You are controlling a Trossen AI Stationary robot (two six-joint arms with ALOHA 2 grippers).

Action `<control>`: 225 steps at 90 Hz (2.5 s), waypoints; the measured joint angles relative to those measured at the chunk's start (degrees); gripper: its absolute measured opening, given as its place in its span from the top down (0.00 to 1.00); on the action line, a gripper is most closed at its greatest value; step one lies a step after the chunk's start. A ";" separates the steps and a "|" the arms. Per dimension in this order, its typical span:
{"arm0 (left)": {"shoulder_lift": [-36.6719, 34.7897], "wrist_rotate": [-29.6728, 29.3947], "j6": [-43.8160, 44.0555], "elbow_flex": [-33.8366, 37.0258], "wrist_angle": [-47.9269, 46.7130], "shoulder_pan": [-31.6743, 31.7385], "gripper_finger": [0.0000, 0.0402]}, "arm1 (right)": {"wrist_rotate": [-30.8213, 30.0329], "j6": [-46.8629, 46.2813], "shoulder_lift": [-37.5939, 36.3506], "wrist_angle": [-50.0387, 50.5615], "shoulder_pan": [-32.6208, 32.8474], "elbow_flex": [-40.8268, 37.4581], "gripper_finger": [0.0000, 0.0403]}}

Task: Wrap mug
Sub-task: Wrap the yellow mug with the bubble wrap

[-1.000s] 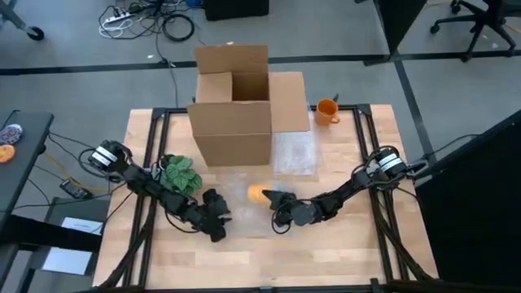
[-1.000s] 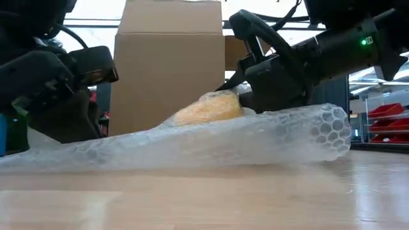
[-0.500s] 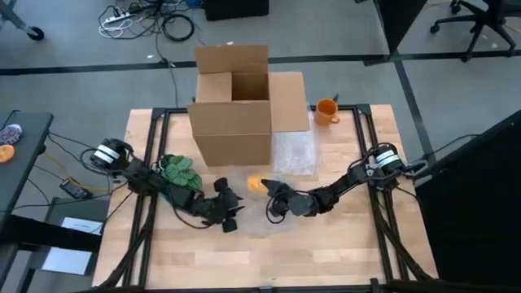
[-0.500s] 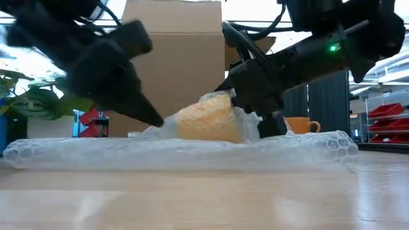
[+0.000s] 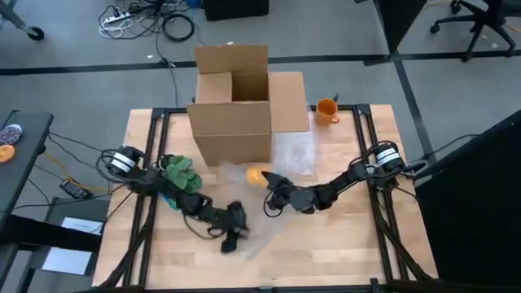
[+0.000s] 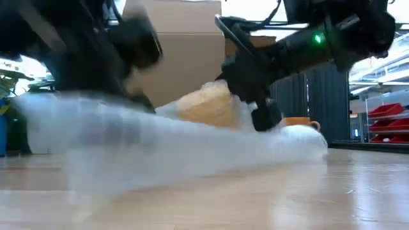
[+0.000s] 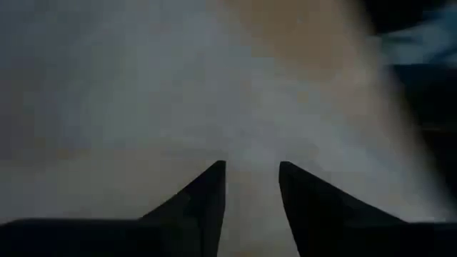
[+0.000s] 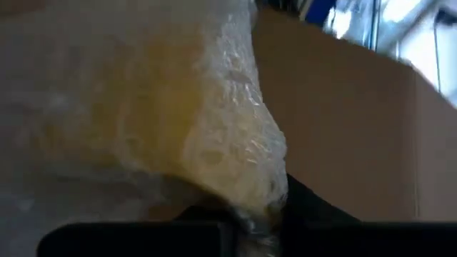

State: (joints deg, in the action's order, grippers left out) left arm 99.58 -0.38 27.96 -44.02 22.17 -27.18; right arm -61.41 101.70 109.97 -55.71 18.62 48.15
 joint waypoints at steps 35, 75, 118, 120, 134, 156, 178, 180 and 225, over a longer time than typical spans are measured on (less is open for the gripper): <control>-11.00 -10.82 5.22 -15.49 -48.11 -6.64 0.71 | 1.26 9.10 -14.72 0.28 5.70 9.14 0.97; -18.19 -32.57 5.38 -26.73 -67.05 -13.03 0.71 | 2.87 19.26 -19.03 6.23 12.48 25.72 0.97; -18.54 -37.01 14.76 -41.12 -89.46 -21.58 0.71 | 1.68 7.72 -12.39 6.78 19.49 27.44 0.97; -18.54 -37.80 15.36 -41.79 -90.74 -22.04 0.71 | 1.84 5.76 -12.41 6.50 19.74 27.46 0.97; -18.54 -40.26 19.04 -45.92 -100.29 -23.38 0.71 | -0.15 1.62 -12.41 5.52 19.73 27.46 0.97; -18.72 -47.88 27.68 -46.01 -111.79 -23.52 0.71 | -4.37 -2.61 -12.51 2.23 19.13 29.66 0.97; -18.30 -49.21 32.25 -35.72 -110.18 -23.08 0.71 | -7.75 -9.73 -12.71 1.86 12.52 23.05 0.97; -18.30 -49.17 33.29 -34.44 -110.20 -23.08 0.71 | -7.48 -10.85 -12.71 1.81 12.13 22.14 0.97; -18.24 -44.94 37.32 -9.21 -85.56 -22.34 0.71 | -7.83 -47.88 -12.60 18.50 0.90 -0.78 0.97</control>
State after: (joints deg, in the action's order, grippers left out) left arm 81.34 -45.32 65.28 -53.24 -63.39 -49.51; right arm -69.23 53.81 97.36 -37.21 19.52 47.37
